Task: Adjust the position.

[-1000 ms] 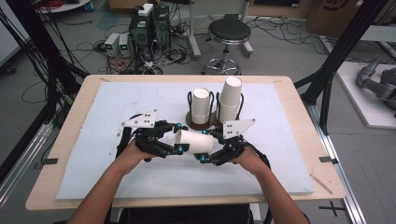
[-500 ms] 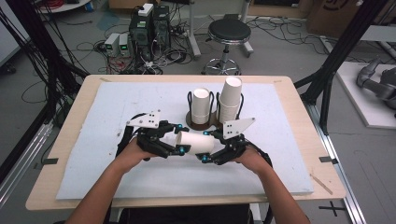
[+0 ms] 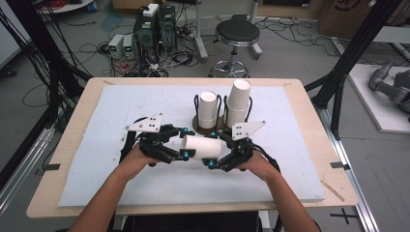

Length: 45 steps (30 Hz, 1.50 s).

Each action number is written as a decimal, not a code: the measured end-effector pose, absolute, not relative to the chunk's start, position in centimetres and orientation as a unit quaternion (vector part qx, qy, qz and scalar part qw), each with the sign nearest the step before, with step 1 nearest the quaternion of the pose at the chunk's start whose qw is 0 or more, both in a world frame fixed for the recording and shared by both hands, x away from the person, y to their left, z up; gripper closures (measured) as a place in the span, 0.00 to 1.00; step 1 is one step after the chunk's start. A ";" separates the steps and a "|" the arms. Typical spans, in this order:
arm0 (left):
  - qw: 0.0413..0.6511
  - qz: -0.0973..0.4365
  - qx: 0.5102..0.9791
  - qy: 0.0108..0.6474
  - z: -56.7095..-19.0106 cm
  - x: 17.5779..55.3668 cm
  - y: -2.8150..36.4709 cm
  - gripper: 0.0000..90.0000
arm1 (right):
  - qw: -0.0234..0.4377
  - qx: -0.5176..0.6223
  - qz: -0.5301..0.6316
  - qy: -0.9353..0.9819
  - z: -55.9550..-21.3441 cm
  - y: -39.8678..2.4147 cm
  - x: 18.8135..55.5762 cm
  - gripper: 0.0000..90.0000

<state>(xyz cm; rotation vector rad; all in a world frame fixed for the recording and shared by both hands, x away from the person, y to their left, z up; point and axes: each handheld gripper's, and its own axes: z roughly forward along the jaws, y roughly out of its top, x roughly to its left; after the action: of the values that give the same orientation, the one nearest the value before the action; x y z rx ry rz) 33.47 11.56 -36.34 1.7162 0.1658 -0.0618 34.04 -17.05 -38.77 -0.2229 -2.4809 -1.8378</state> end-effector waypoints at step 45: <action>0.667 -0.027 0.743 0.043 -38.7 31.4 13.2 0.41 | 0.010 -0.054 -0.589 -0.806 -38.7 -16.4 31.5 0.25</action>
<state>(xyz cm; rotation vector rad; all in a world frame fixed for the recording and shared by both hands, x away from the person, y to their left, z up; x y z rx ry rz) 31.37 13.19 -38.70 1.6771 0.0981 -0.0615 31.46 -16.45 -38.68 -0.1682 -2.5156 -1.8398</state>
